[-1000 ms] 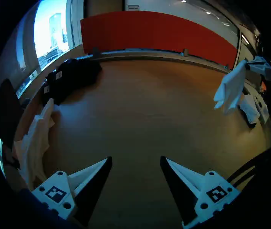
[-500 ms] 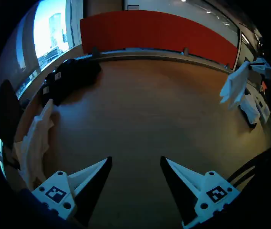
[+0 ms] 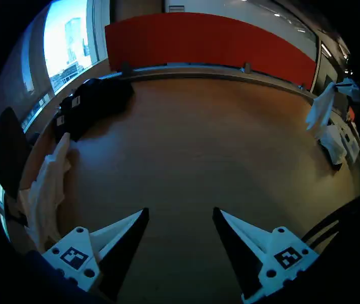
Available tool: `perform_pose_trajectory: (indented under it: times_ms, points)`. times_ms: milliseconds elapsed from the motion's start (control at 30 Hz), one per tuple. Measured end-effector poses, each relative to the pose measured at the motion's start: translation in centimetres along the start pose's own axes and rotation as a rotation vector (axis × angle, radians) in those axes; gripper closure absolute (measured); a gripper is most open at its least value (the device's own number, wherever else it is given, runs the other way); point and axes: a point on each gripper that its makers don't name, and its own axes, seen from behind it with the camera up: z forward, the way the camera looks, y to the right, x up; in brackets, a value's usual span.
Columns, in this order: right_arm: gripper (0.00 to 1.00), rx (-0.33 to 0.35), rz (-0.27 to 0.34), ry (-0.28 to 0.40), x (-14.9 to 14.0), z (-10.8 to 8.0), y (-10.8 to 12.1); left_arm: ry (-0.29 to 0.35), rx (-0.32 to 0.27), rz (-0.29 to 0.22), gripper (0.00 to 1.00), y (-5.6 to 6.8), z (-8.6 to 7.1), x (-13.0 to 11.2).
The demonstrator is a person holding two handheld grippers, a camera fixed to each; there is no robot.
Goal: Fold towel
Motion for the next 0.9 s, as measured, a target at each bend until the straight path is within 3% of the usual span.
perform_pose_trajectory:
  times_ms: [500,900]
  points:
    - [0.94,-0.091,0.024,-0.072,-4.6,-2.8,8.2,-0.01,0.006,0.013,0.07,0.4,0.3,0.3]
    - [0.94,-0.136,0.055,-0.103,-6.6,-4.1,12.4,-0.013,0.009,0.028,0.07,1.0,0.2,0.6]
